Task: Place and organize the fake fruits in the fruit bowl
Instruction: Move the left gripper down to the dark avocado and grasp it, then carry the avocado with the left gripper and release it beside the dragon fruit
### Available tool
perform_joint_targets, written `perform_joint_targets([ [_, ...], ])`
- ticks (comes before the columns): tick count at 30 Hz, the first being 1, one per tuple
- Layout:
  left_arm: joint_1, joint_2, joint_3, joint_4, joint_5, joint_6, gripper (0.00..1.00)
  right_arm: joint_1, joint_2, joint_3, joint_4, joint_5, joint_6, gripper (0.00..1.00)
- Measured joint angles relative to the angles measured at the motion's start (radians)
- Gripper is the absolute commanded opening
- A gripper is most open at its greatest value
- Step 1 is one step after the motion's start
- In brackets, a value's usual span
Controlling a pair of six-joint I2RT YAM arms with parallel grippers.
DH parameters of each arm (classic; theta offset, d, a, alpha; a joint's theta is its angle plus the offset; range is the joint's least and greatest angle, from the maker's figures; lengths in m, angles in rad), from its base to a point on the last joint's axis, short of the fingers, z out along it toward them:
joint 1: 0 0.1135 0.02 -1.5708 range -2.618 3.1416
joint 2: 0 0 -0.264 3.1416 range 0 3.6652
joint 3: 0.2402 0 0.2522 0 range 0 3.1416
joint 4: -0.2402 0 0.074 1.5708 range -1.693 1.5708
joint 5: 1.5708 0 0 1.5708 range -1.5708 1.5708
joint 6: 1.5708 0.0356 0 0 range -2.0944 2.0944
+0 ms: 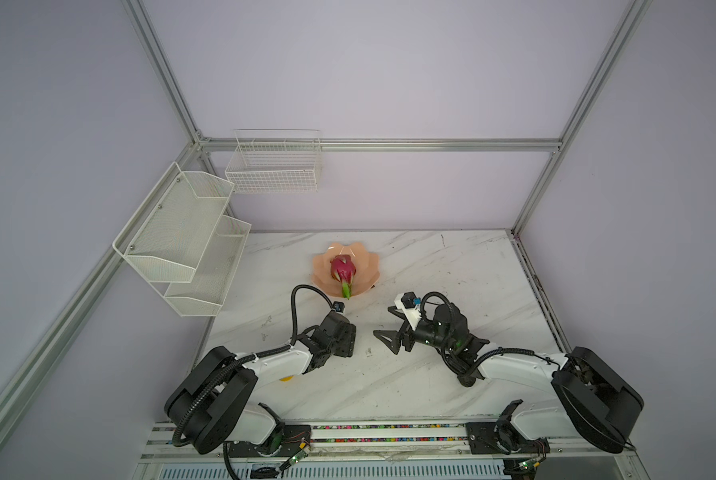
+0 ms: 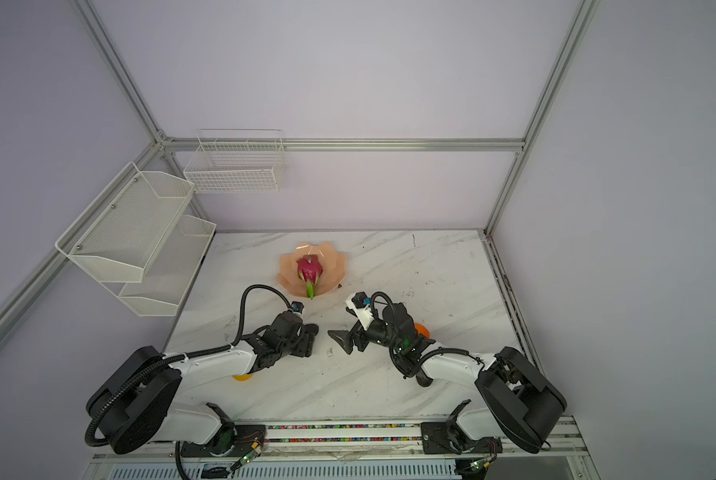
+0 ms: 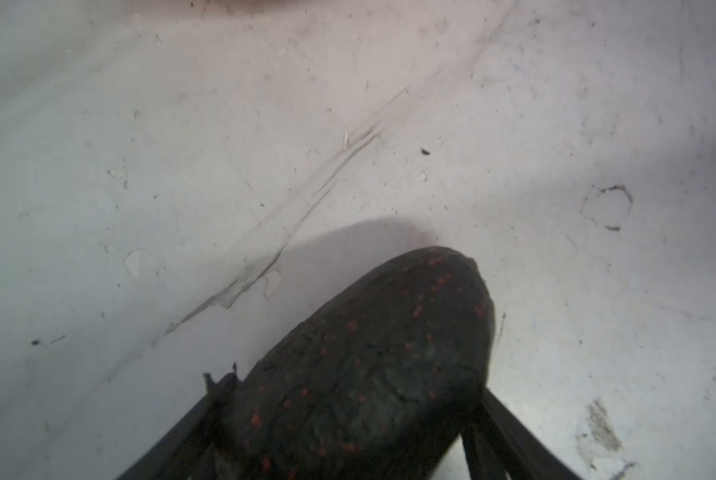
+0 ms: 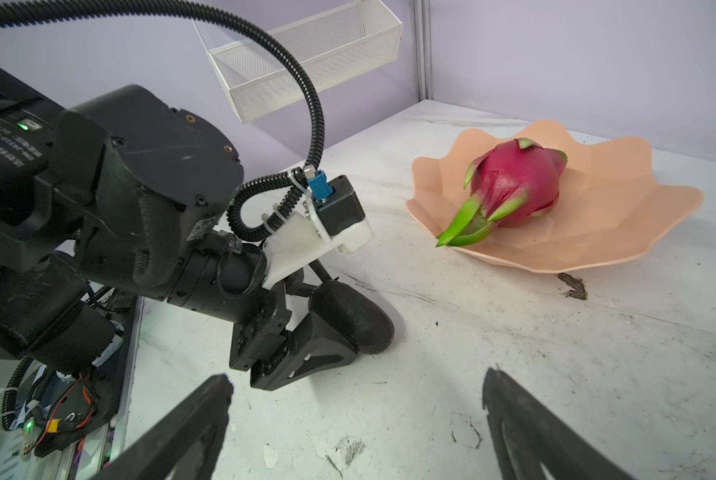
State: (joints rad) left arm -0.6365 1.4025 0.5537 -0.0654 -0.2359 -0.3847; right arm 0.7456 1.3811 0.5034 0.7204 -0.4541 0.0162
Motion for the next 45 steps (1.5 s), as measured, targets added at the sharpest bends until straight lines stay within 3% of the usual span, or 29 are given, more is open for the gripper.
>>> perform_joint_targets([
  [10, 0.000, 0.041, 0.000, 0.132, 0.055, 0.082, 0.51, 0.000, 0.020, 0.005, -0.008, -0.007, -0.002, 0.97],
  [14, 0.000, 0.042, 0.000, 0.138, 0.100, 0.101, 0.48, 0.001, 0.018, 0.005, -0.009, -0.002, -0.003, 0.97],
  [19, 0.000, -0.006, 0.013, 0.108, 0.173, 0.124, 0.48, -0.005, -0.039, 0.005, -0.022, 0.109, 0.003, 0.97],
  [26, -0.001, 0.031, 0.260, 0.027, 0.138, 0.143, 0.48, -0.056, -0.091, -0.013, -0.021, 0.212, 0.037, 0.97],
  [38, 0.023, 0.431, 0.728, -0.081, -0.082, 0.223, 0.49, -0.068, -0.095, -0.044, 0.022, 0.229, 0.084, 0.97],
  [45, 0.065, 0.551, 0.814, -0.136, -0.118, 0.239, 0.53, -0.074, -0.100, -0.050, 0.032, 0.230, 0.084, 0.97],
])
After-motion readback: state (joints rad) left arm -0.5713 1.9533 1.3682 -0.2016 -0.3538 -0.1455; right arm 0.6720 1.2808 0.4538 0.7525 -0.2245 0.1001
